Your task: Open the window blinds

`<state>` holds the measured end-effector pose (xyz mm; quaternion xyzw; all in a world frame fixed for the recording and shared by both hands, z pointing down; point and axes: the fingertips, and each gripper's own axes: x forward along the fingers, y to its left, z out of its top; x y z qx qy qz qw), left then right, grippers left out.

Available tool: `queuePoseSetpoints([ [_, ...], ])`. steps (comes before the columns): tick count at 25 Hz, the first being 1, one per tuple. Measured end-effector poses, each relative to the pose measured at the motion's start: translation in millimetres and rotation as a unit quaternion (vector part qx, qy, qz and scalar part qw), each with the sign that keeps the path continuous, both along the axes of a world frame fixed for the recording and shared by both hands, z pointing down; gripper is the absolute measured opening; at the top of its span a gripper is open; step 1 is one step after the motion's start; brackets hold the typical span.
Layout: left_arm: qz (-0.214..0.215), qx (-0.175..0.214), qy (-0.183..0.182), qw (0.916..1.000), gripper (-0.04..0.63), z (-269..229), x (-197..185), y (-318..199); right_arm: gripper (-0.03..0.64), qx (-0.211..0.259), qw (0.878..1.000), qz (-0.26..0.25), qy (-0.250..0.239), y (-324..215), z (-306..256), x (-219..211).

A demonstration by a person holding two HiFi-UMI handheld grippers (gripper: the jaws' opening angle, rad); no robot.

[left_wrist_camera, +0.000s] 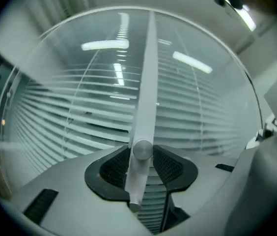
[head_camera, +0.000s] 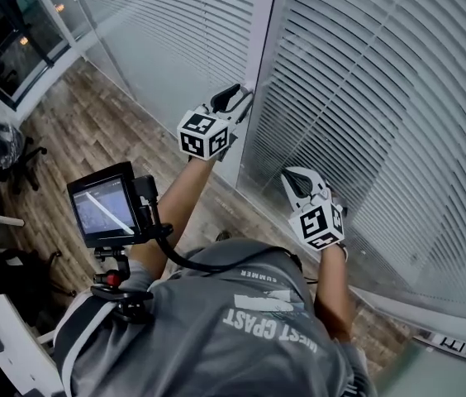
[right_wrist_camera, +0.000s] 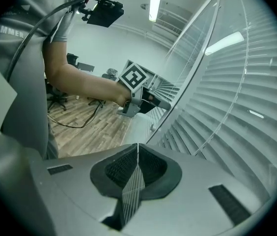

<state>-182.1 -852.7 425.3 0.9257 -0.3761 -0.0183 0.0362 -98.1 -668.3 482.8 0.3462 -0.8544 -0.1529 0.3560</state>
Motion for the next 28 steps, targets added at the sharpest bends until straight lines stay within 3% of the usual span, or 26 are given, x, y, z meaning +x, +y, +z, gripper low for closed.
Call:
queuePoseSetpoints([
  [1,0.009,-0.033,0.054,0.9980,0.146,-2.3,-1.6,0.1,0.003,-0.001,1.000,0.002,0.001,0.8,0.6,1.5],
  [3,0.013,-0.060,0.108,0.9922,0.146,-8.1,-2.4,-0.3,0.003,-0.003,1.000,0.005,0.001,2.3,1.4,3.3],
  [9,0.017,-0.070,0.147,0.9865,0.129,-16.0,-5.3,-1.2,0.003,-0.010,1.000,0.002,-0.005,3.8,4.5,2.4],
  [12,0.016,-0.048,0.117,0.9918,0.129,-18.4,-4.4,-0.3,0.003,-0.008,1.000,0.003,-0.001,0.7,1.6,4.0],
  [13,0.008,-0.017,0.072,0.9973,0.128,-19.2,-2.9,0.9,0.003,-0.007,1.000,0.002,0.000,-0.4,1.3,4.0],
  [14,-0.007,0.036,-0.009,0.9993,0.127,-19.5,-0.2,2.9,0.003,-0.008,1.000,0.000,0.000,-1.3,1.3,3.4],
  [15,-0.031,0.108,-0.122,0.9862,0.126,-18.4,3.4,5.3,0.003,-0.008,1.000,-0.002,0.000,-2.1,1.2,2.5],
  [16,-0.055,0.182,-0.239,0.9522,0.126,-15.9,7.2,7.5,0.003,-0.008,1.000,-0.005,0.000,-2.9,1.1,1.3],
  [17,-0.072,0.237,-0.329,0.9111,0.126,-13.1,10.2,9.1,0.003,-0.009,1.000,-0.007,0.000,-3.7,1.1,0.1],
  [18,-0.079,0.267,-0.377,0.8834,0.124,-11.0,12.0,9.8,0.003,-0.009,1.000,-0.009,-0.001,-4.5,1.4,-0.9],
  [19,-0.080,0.279,-0.393,0.8723,0.126,-9.9,12.6,10.1,0.003,-0.010,1.000,-0.011,-0.001,-5.2,1.9,-1.9],
  [20,-0.080,0.283,-0.396,0.8699,0.126,-10.3,12.9,10.6,0.003,-0.011,1.000,-0.014,-0.001,-5.8,2.4,-2.9],
  [23,-0.080,0.283,-0.384,0.8751,0.124,-12.0,13.4,11.3,0.003,-0.011,1.000,-0.018,-0.001,-7.1,3.1,-4.2],
  [24,-0.079,0.274,-0.370,0.8842,0.126,-11.8,13.0,11.1,0.003,-0.012,1.000,-0.018,0.000,-7.1,3.2,-3.9],
  [25,-0.074,0.253,-0.340,0.9027,0.126,-11.3,11.5,10.5,0.003,-0.012,1.000,-0.018,0.000,-6.9,3.2,-3.4],
  [26,-0.066,0.217,-0.289,0.9301,0.126,-10.9,8.7,9.7,0.003,-0.012,1.000,-0.018,0.001,-6.3,3.0,-2.6],
  [27,-0.056,0.167,-0.217,0.9601,0.126,-10.9,4.8,8.7,0.003,-0.012,1.000,-0.017,0.001,-5.6,2.6,-1.5],
  [28,-0.043,0.112,-0.135,0.9836,0.136,-10.8,0.8,8.2,0.003,-0.012,1.000,-0.016,0.001,-4.9,2.2,-0.3],
])
